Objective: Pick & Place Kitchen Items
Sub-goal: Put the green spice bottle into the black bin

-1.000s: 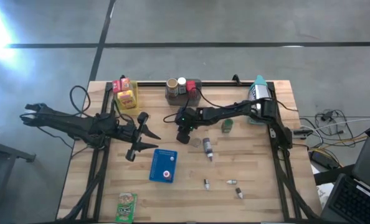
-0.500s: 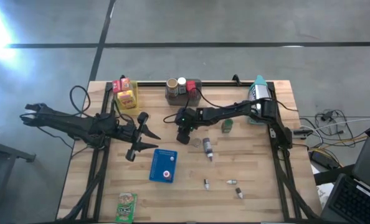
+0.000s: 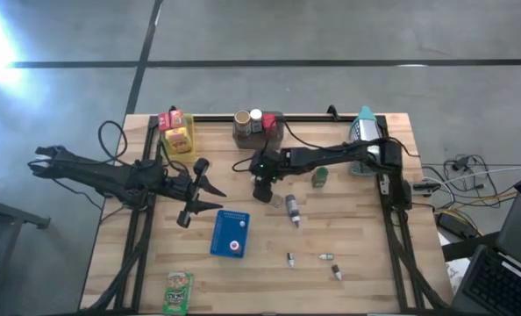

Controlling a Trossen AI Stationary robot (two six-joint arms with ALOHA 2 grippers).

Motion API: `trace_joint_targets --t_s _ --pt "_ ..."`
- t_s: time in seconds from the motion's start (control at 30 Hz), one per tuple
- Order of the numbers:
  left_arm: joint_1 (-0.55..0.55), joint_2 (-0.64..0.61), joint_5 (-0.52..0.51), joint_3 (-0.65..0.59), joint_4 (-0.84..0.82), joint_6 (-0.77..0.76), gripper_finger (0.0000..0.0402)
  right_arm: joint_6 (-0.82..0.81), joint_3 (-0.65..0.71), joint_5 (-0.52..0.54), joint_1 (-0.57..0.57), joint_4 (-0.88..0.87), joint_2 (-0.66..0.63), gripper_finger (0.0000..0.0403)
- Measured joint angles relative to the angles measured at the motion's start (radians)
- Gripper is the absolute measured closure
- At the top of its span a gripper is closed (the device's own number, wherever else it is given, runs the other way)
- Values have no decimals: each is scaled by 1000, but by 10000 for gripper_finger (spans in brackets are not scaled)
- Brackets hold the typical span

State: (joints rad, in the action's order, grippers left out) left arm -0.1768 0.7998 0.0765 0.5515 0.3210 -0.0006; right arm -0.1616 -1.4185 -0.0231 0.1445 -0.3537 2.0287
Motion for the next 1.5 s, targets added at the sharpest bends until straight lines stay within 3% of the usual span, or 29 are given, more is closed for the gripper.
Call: trace_joint_targets --t_s 0.13,0.3,0.53,0.73,0.87,1.27,1.5 --pt "-1 0 0 0 0 0 258 4 0 14 -42 -59 -97 216" --pt "-1 0 0 0 -11 0 258 -11 0 104 -131 -196 -240 235" --pt "0 0 0 0 -54 -27 258 -161 2 273 -293 -359 -414 255" --pt "37 24 -68 78 -382 -31 265 -314 30 477 -419 -453 -504 271" --pt "64 67 -105 126 -446 8 263 -430 49 587 -454 -539 -528 278" --pt "239 223 -89 206 -611 127 196 -691 131 605 -461 -738 -537 256" --pt "288 251 -78 207 -646 145 193 -749 172 601 -497 -748 -538 268"
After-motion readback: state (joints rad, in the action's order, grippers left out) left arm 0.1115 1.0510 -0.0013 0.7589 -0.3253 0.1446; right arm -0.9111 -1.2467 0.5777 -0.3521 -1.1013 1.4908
